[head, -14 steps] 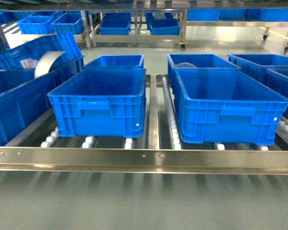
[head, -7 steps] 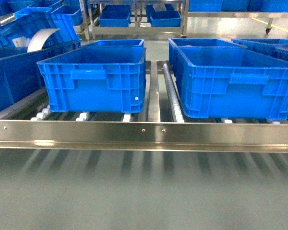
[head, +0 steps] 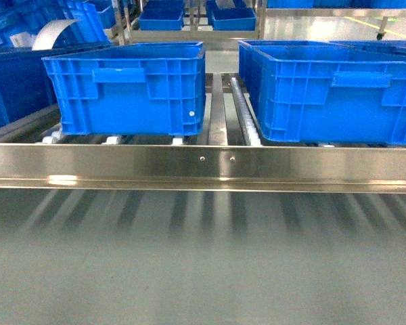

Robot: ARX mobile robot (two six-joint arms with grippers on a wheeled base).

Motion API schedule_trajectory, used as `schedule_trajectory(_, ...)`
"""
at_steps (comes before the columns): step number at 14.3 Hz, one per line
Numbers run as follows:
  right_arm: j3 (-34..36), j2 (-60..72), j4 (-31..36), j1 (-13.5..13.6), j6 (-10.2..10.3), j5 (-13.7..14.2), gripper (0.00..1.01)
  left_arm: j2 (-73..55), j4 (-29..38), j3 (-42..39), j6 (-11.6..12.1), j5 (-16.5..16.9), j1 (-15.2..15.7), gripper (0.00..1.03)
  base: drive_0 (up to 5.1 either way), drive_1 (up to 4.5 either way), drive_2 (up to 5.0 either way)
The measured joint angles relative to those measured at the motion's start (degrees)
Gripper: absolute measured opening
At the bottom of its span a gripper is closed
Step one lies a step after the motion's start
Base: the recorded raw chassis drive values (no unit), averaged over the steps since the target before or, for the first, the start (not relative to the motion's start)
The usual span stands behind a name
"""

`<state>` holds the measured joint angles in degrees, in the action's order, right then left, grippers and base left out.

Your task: Sort blue parts and orange caps into right shelf containers

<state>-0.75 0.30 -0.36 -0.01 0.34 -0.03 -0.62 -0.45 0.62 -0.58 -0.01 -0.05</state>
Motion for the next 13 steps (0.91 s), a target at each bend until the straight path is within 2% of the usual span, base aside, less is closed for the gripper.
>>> schedule_trajectory(7, 0.0, 0.0, 0.0, 0.0, 0.0, 0.0, 0.45, 0.0, 0.0, 0.0, 0.0, 0.0, 0.0, 0.42, 0.0, 0.14, -0.1)
schedule_trajectory(13, 0.0, 0.0, 0.0, 0.0, 0.0, 0.0, 0.45, 0.0, 0.1, 0.0, 0.0, 0.0, 0.0, 0.42, 0.0, 4.38, -4.3)
